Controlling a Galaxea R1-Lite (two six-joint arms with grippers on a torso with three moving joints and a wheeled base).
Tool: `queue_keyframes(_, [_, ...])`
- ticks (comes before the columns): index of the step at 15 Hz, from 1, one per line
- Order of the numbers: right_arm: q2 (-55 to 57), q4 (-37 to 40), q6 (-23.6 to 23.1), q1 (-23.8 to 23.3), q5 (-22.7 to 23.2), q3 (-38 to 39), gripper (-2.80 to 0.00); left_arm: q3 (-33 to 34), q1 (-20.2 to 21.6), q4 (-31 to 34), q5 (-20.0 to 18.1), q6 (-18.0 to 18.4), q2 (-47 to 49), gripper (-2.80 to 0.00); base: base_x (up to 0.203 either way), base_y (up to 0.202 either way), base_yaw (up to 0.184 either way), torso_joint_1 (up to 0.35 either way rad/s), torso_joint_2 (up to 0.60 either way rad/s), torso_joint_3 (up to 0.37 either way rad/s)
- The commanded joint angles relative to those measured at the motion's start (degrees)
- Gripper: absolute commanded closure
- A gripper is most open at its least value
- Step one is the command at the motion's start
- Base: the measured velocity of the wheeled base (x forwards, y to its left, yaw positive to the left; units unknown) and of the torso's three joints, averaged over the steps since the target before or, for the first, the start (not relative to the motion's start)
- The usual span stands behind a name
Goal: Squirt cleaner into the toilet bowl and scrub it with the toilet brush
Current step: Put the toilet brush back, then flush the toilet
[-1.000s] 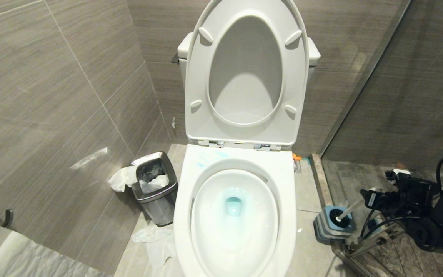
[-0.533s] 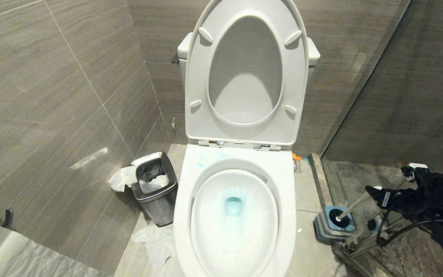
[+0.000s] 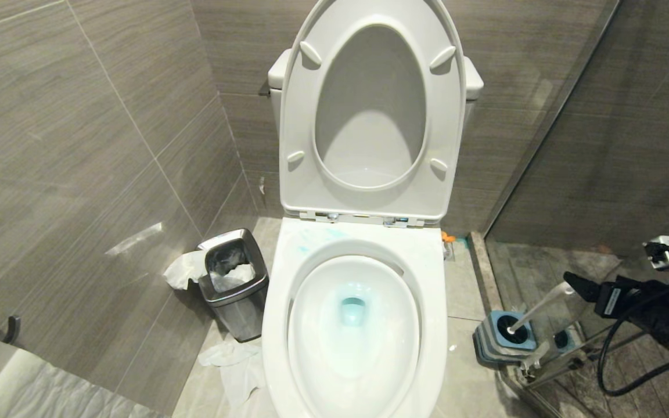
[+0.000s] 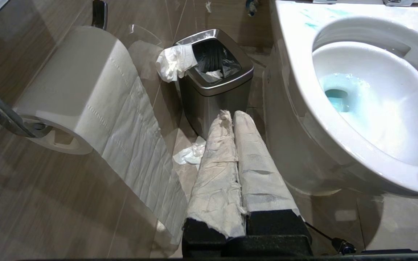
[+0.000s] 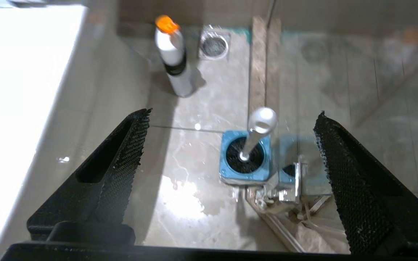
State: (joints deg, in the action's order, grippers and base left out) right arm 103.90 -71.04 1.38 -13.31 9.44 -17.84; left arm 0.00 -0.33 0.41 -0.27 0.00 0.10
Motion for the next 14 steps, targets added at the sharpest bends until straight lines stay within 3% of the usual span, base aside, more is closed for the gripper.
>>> queue_keyframes(1, [-6.7, -0.3, -1.2, 0.2, 0.9, 2.2, -2.80, 0.1, 0.0, 0.0, 0.0, 0.0, 0.1, 0.00, 0.000, 0.000, 0.000, 0.000, 0.00, 0.000])
queue_keyframes(2, [-8.3, -0.4, -2.4, 0.2, 1.3, 3.0, -2.80, 0.1, 0.0, 0.0, 0.0, 0.0, 0.1, 0.00, 0.000, 0.000, 0.000, 0.000, 0.00, 0.000])
queue_keyframes(3, [-9.9, -0.4, -3.1, 0.2, 2.2, 3.2, 0.00, 0.1, 0.0, 0.0, 0.0, 0.0, 0.1, 0.00, 0.000, 0.000, 0.000, 0.000, 0.00, 0.000])
queue_keyframes(5, [-14.2, 2.3, -4.5, 0.2, 3.5, 3.0, 0.00, 0.1, 0.0, 0.0, 0.0, 0.0, 0.1, 0.00, 0.000, 0.000, 0.000, 0.000, 0.00, 0.000])
queue_keyframes(12, [-30.5, 34.0, -6.3, 0.3, 4.0, -12.6, 0.00, 0.1, 0.0, 0.0, 0.0, 0.0, 0.1, 0.00, 0.000, 0.000, 0.000, 0.000, 0.00, 0.000])
queue_keyframes(14, [-33.6, 37.2, -6.5, 0.3, 3.7, -13.5, 0.00, 0.1, 0.0, 0.0, 0.0, 0.0, 0.1, 0.00, 0.000, 0.000, 0.000, 0.000, 0.00, 0.000])
